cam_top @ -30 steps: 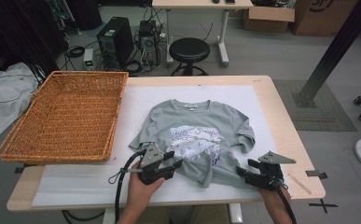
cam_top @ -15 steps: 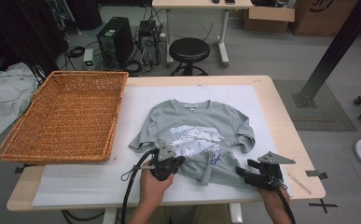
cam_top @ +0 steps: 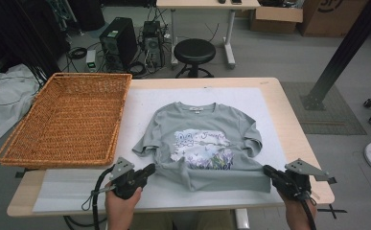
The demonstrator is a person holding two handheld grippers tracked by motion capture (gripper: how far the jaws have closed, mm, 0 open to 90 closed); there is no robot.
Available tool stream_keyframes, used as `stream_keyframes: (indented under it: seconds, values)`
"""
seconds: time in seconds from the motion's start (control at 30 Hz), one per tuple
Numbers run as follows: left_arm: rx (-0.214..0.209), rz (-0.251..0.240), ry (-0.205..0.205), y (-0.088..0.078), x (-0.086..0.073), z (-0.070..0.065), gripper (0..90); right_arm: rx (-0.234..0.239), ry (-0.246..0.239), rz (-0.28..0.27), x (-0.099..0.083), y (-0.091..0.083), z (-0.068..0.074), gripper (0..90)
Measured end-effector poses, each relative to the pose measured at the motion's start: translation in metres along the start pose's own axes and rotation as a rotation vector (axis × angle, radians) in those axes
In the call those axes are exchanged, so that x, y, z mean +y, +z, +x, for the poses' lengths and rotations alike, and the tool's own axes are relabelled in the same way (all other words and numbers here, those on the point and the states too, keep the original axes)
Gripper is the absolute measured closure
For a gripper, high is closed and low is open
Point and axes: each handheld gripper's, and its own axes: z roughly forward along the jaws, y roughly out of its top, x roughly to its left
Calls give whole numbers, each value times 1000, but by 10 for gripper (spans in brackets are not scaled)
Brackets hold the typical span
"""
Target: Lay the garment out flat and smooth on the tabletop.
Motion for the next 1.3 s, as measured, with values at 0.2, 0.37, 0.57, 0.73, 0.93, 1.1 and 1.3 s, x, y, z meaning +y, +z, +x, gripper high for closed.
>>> stream_keyframes:
  seconds: [0.2,0.37,0.57,0.73,0.93,1.1,1.3]
  values:
    - [-51,-1,-69,-17,-9,6,808,45,-4,63,-4,4,7,678]
    - [-107,14,-57,-19,-7,8,697,72,46,-2,9,6,-1,526]
    - [-215,119,-67,14,-16,-9,547,127,31,111,14,45,10,468]
    - [-98,109,-65,39,-14,-7,818,109,-45,161,18,64,15,829]
    - [-12,64,-15,55,11,-10,846,24,-107,62,36,69,16,851]
    - [54,51,44,73,31,-5,845,-55,-110,17,48,87,15,848]
    - [14,71,6,76,31,4,728,-42,-43,29,47,95,8,599]
